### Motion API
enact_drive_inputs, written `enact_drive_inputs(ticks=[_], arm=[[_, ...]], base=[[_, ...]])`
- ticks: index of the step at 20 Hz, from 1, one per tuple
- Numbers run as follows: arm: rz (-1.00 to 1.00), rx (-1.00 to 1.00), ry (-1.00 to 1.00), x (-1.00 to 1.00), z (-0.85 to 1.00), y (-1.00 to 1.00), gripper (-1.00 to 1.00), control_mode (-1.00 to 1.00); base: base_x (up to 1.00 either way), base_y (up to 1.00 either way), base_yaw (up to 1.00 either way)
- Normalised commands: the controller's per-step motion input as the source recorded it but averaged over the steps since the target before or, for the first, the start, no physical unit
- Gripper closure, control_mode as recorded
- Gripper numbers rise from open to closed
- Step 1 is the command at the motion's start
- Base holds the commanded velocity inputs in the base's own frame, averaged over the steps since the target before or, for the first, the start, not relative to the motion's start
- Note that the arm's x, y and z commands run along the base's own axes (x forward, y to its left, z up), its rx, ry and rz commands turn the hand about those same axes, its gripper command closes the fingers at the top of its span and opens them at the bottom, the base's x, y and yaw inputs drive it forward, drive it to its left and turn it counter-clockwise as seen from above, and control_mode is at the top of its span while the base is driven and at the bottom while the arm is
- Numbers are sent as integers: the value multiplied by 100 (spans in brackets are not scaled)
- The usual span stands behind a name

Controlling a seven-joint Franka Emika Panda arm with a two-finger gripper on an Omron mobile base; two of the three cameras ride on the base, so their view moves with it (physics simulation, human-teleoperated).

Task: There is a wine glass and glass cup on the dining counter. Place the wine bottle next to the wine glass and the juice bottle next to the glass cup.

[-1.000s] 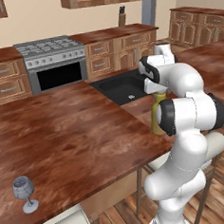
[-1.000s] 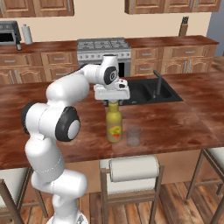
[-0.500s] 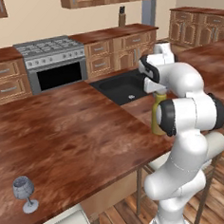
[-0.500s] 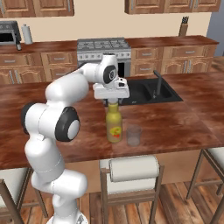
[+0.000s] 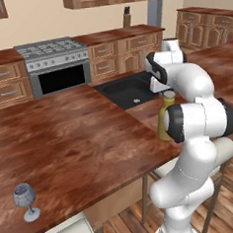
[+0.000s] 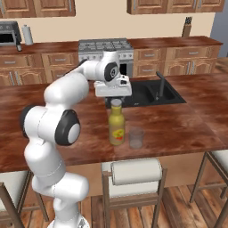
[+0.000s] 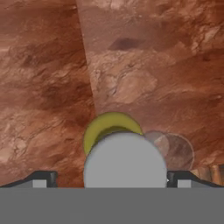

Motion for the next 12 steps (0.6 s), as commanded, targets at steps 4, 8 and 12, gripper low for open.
enact_drive_inputs(ticks=[4, 8, 12], arm=[[0, 0, -7, -20, 20, 0, -100, -100], [0, 0, -14, -44, 6, 0, -100, -100], [-1, 0, -17, -53, 0, 0, -100, -100]], base=[[0, 0, 0], [0, 0, 0], [0, 0, 0]])
